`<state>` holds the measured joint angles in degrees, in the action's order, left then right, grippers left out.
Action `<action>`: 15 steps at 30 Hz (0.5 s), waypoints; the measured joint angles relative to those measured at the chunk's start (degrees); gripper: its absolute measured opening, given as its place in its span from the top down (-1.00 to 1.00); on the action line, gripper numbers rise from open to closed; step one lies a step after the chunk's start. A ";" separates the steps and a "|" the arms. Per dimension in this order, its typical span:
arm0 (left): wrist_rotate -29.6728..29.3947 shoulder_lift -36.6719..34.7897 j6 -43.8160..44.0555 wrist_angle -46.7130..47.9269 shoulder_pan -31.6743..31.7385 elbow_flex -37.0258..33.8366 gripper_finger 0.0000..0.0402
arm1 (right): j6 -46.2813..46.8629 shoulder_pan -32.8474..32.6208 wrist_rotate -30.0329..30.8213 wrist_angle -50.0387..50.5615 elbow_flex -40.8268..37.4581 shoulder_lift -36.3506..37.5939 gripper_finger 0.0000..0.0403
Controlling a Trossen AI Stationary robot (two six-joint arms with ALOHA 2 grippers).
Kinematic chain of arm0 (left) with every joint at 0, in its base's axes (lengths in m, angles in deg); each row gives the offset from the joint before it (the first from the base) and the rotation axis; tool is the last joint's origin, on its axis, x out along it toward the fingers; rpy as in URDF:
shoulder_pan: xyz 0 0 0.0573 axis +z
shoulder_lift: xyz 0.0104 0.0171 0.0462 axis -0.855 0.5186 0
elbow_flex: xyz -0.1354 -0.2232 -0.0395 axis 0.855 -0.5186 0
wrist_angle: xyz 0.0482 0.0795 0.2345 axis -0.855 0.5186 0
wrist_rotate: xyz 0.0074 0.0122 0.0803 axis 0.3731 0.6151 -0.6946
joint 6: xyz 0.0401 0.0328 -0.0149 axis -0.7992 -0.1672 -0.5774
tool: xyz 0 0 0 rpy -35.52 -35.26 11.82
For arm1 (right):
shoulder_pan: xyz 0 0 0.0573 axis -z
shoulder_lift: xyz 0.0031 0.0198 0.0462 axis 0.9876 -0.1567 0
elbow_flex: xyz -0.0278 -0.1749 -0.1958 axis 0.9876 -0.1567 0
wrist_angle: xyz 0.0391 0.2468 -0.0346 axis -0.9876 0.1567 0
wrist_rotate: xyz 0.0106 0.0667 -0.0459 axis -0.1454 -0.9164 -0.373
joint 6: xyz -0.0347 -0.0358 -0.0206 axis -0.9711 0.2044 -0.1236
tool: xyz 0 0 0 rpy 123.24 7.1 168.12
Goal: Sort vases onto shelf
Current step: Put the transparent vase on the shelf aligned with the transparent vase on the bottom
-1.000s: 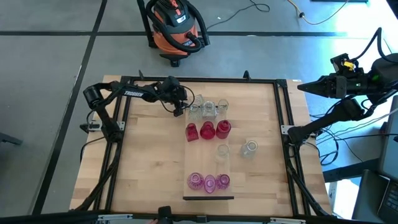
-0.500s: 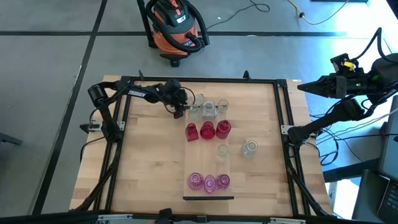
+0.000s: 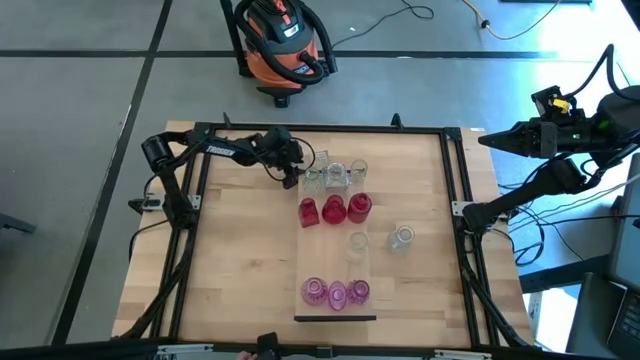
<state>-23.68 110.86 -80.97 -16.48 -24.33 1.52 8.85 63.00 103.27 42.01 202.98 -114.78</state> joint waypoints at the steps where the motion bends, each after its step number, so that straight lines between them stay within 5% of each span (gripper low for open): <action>1: 0.09 0.00 0.04 0.00 0.00 0.11 0.09 | 0.01 -0.01 0.00 -0.01 -0.02 0.02 0.35; 15: -1.38 0.00 -0.60 -0.50 -0.33 3.59 0.08 | 0.01 0.00 0.00 -0.01 -0.01 0.01 0.35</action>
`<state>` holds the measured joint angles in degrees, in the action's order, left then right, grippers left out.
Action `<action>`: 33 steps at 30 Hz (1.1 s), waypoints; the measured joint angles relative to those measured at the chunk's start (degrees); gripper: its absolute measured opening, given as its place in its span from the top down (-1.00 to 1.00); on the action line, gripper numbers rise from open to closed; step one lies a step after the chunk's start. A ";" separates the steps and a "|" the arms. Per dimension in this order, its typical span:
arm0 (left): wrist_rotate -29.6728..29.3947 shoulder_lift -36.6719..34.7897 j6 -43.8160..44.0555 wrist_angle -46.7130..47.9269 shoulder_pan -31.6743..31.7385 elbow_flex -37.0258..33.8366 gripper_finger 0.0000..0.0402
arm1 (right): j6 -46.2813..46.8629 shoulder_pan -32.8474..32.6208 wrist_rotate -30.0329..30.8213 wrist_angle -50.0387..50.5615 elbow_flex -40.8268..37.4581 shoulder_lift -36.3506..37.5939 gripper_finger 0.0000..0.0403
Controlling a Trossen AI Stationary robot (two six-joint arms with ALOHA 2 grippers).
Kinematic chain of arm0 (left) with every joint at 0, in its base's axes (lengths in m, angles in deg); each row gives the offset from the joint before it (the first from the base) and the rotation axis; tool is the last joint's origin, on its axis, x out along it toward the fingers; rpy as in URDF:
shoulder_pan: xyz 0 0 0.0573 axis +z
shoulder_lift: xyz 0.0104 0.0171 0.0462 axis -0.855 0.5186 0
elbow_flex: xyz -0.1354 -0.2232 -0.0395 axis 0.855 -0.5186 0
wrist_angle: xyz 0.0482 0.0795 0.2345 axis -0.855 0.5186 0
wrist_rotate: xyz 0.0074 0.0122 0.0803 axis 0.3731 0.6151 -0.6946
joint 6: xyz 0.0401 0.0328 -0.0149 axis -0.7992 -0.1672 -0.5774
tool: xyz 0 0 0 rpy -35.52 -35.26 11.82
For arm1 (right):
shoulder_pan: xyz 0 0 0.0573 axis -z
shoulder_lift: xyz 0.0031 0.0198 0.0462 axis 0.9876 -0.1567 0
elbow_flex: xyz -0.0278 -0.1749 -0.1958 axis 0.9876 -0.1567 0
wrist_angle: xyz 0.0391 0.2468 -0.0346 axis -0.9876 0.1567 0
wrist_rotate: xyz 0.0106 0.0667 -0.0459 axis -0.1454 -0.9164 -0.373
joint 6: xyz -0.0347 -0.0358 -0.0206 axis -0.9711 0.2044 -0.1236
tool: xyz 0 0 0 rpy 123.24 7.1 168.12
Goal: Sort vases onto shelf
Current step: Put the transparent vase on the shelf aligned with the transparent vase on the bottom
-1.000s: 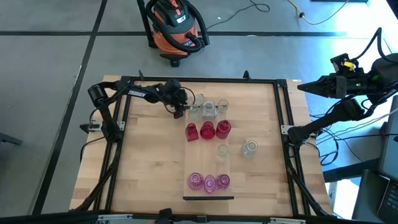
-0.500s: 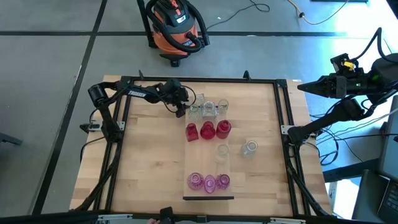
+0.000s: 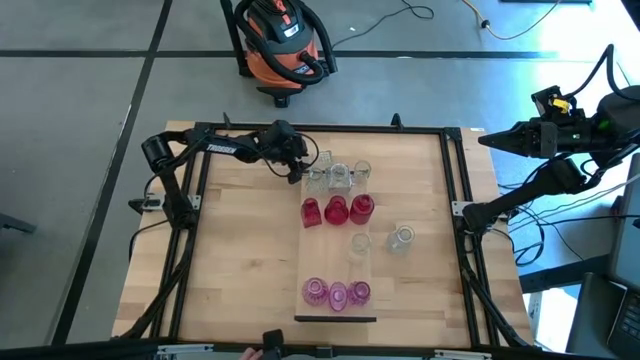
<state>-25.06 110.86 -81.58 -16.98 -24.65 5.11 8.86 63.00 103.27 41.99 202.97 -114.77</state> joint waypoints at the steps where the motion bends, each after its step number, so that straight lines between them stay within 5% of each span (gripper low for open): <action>1: 0.24 0.00 -0.57 0.03 0.00 0.05 0.08 | 0.01 -0.01 -0.01 0.00 -0.01 0.00 0.35; 33: -0.47 3.96 -5.71 -2.72 0.15 0.06 0.08 | 0.00 -0.01 0.00 0.00 -0.01 0.00 0.35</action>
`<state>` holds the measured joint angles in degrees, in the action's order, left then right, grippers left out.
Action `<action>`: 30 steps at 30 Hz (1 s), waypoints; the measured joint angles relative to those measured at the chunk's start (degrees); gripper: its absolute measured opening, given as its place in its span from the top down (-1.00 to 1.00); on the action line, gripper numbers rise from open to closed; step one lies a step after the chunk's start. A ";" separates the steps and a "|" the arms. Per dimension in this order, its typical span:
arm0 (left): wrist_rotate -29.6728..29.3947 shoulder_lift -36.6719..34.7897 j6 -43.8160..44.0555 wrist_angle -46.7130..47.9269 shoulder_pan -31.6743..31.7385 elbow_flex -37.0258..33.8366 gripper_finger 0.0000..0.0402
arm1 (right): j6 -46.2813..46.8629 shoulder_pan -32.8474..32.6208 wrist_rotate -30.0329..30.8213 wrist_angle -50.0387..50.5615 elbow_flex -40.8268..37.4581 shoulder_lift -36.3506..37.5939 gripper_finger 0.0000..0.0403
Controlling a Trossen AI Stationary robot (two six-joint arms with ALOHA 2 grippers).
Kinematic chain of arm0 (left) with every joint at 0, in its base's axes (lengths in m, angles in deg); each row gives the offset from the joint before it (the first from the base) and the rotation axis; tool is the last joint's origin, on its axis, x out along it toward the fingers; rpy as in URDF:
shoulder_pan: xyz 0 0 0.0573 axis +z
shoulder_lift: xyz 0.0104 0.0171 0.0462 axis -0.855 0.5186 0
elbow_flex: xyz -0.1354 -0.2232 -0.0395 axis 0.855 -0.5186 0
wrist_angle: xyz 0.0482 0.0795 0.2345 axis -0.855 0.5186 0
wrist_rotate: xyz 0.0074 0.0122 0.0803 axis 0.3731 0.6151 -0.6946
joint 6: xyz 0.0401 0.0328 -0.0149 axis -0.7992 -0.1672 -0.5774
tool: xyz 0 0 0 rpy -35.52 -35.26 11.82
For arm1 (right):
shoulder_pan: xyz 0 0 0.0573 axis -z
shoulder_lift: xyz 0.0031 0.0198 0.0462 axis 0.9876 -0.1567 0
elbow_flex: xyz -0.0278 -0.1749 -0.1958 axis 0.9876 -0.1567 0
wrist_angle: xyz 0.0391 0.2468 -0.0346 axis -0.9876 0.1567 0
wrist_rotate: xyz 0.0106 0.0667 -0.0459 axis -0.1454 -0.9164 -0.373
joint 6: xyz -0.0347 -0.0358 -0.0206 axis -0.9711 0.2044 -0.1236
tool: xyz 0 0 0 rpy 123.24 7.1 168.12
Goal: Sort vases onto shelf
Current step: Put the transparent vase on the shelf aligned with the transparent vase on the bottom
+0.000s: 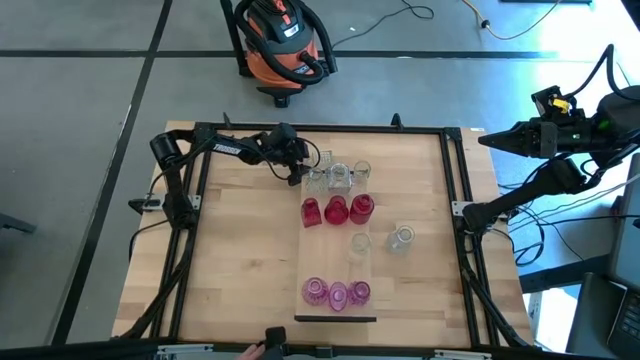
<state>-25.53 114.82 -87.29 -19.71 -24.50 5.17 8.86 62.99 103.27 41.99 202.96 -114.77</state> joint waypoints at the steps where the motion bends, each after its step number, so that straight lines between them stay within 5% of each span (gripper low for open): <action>1: 0.01 0.00 0.00 -0.04 0.00 0.00 0.08 | 0.00 0.01 -0.01 0.01 0.01 0.01 0.35; 9: 0.13 0.00 0.02 -0.18 0.00 0.00 0.10 | 0.01 0.00 0.00 0.02 0.00 0.00 0.35; 24: -0.02 -0.09 0.15 -1.30 0.00 0.00 0.45 | 0.00 -0.01 0.00 0.01 0.00 0.01 0.35; 30: -5.11 -0.15 0.13 1.40 0.34 0.01 0.55 | 0.01 0.00 0.00 0.01 0.01 0.01 0.35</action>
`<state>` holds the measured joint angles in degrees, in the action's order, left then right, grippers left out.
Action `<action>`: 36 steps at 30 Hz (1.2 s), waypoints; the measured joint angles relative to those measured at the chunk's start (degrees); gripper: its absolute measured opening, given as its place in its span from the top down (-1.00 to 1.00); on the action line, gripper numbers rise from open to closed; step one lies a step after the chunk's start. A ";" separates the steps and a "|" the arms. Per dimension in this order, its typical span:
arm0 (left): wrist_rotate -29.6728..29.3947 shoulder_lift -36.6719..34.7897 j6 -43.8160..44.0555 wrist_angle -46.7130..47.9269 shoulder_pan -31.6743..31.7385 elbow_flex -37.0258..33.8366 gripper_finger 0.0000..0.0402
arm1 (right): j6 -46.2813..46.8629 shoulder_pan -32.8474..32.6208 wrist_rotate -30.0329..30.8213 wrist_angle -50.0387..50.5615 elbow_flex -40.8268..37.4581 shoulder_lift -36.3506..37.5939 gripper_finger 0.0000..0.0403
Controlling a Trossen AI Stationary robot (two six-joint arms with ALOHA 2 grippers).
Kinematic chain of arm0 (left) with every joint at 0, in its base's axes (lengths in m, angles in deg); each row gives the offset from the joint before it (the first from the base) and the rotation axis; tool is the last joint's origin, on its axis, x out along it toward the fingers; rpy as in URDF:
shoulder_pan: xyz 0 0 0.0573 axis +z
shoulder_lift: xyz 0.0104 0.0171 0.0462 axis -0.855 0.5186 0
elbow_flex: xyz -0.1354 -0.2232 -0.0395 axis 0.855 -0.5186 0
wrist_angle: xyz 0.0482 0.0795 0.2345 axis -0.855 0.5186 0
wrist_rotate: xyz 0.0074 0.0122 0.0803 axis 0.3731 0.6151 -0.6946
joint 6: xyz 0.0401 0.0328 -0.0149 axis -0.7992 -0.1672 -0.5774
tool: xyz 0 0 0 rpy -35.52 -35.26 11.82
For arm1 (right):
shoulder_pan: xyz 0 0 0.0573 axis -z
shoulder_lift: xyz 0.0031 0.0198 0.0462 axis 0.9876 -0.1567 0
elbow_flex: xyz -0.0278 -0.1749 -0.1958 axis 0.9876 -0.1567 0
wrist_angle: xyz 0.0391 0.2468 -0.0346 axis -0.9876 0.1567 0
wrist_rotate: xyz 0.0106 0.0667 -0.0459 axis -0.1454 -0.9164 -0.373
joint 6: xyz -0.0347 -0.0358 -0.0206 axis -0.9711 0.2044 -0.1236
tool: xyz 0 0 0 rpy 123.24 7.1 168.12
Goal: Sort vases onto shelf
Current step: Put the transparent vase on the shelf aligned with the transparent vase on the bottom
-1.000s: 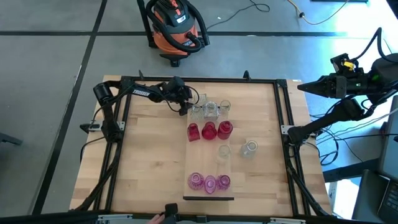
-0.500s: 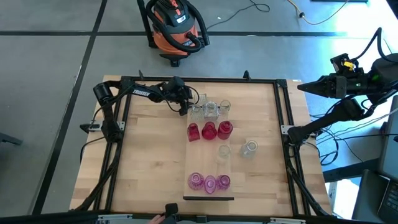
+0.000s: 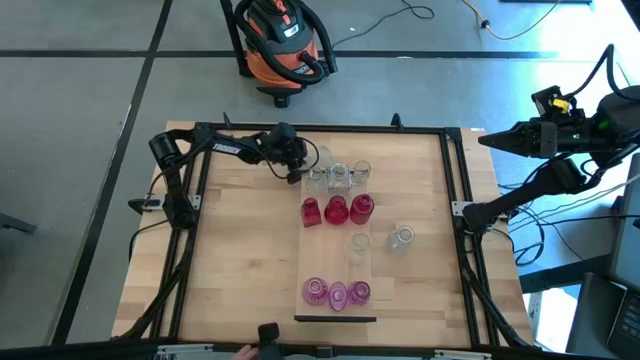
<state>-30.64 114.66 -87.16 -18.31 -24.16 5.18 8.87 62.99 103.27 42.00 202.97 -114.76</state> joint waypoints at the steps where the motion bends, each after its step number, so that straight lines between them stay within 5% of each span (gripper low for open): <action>1: -0.23 -0.02 0.05 0.71 0.31 -0.01 0.58 | -0.01 0.00 0.00 0.01 0.00 -0.01 0.35; 12: -0.43 0.00 2.79 6.10 2.81 -0.12 0.99 | -0.02 0.01 0.00 0.00 -0.01 -0.01 0.35; 29: -1.30 -5.09 2.56 18.41 6.61 -0.23 1.00 | 0.00 0.00 -0.01 0.01 0.00 0.00 0.35; 36: 2.57 -10.26 -0.16 12.50 11.02 -0.08 1.00 | 0.00 0.01 0.00 -0.01 -0.01 0.01 0.35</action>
<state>-28.07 104.40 -87.31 -5.81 -13.15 5.11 8.87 63.01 103.27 41.99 202.96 -114.76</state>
